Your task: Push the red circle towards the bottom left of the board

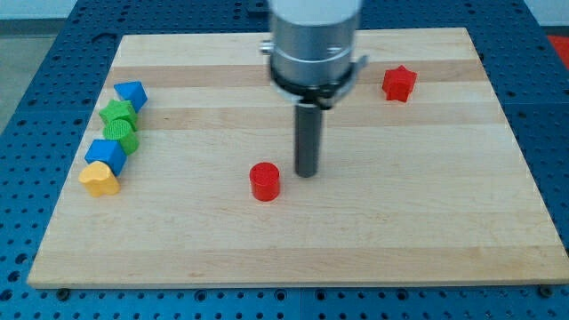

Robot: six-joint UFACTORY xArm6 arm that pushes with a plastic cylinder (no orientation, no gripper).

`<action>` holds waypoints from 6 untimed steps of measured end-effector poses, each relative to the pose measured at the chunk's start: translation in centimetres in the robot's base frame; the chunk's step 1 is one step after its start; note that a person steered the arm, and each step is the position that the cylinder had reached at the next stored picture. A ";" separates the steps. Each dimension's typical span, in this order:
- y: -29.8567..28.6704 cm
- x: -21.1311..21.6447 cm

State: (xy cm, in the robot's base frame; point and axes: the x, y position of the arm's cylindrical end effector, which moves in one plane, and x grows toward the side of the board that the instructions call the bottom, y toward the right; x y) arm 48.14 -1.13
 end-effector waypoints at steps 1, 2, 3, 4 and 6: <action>-5.3 2.6; -4.6 3.2; 1.7 2.8; 3.3 4.3; -4.8 5.1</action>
